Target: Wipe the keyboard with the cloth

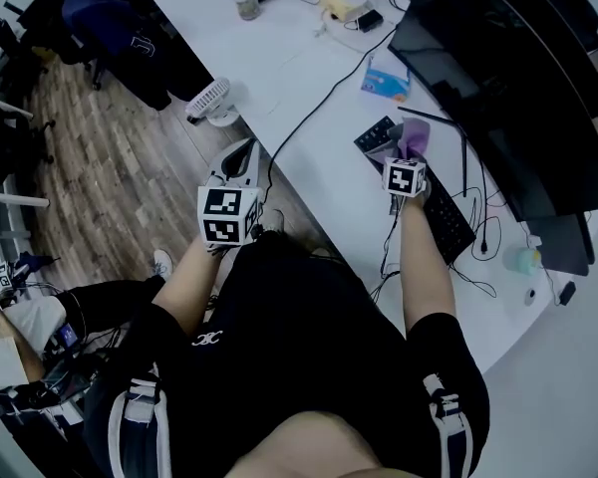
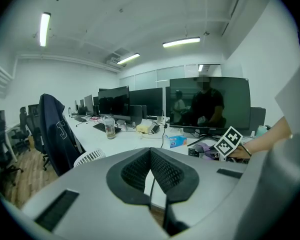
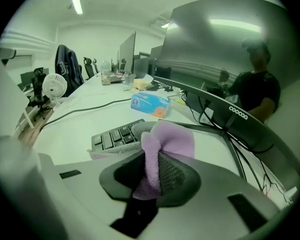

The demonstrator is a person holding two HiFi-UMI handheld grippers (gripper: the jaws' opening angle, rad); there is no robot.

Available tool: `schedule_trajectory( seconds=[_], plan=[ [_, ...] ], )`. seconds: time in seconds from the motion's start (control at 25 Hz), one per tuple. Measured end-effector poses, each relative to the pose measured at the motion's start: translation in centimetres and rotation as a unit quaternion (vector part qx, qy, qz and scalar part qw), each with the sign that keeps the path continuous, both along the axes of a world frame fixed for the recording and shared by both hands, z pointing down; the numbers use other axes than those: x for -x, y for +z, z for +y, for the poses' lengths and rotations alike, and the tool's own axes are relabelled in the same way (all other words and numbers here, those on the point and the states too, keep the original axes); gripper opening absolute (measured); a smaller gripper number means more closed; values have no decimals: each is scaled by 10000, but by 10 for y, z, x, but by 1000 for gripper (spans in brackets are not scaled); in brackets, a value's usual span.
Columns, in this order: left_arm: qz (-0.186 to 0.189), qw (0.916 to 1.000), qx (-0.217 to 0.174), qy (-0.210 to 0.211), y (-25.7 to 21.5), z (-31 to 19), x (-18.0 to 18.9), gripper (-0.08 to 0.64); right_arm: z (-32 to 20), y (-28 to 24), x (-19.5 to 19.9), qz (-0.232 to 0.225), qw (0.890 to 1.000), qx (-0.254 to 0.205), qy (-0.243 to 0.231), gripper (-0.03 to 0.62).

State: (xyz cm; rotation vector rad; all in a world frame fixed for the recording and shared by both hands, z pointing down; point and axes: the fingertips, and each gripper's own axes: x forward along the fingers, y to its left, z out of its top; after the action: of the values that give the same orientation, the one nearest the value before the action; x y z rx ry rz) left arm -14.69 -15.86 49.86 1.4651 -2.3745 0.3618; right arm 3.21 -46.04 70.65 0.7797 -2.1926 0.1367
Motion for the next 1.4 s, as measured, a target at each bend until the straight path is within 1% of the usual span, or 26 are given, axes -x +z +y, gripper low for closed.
schedule_trajectory(
  seconds=[0.28,0.44,0.6,0.68,0.76,0.88,1.0,1.12,1.2,1.28,1.4],
  plan=[
    [-9,9997,-28,-228,-4,14,31,14,3,-2,48,49,9997,62,-214,87],
    [-39,9994,-87,-340,-9,27,45,14,5,-2,73,44,9996,132,-261,87],
    [-57,9990,-160,-419,-15,39,57,14,3,-7,77,51,9999,158,20,89],
    [-67,9988,-224,-436,-20,44,63,14,11,-20,89,-280,9995,106,-35,89],
    [-61,9985,-289,-455,-23,49,70,14,24,-46,108,-816,9962,-115,-280,89],
    [-28,9981,-403,-455,-26,51,80,14,44,-104,123,-1567,9851,-551,-449,89],
    [2,9980,-524,-368,-28,47,85,14,69,-164,130,-2265,9676,-942,-597,89],
    [9,9976,-656,-231,-34,36,86,14,91,-217,127,-2841,9490,-1209,-641,89],
    [18,9972,-731,-120,-38,29,84,14,106,-243,120,-3133,9377,-1346,-661,89],
    [18,9968,-800,-8,-43,22,82,14,122,-263,112,-3325,9288,-1483,-695,89],
    [14,9961,-875,130,-49,14,80,14,137,-277,102,-3460,9221,-1590,-684,89]
  ],
)
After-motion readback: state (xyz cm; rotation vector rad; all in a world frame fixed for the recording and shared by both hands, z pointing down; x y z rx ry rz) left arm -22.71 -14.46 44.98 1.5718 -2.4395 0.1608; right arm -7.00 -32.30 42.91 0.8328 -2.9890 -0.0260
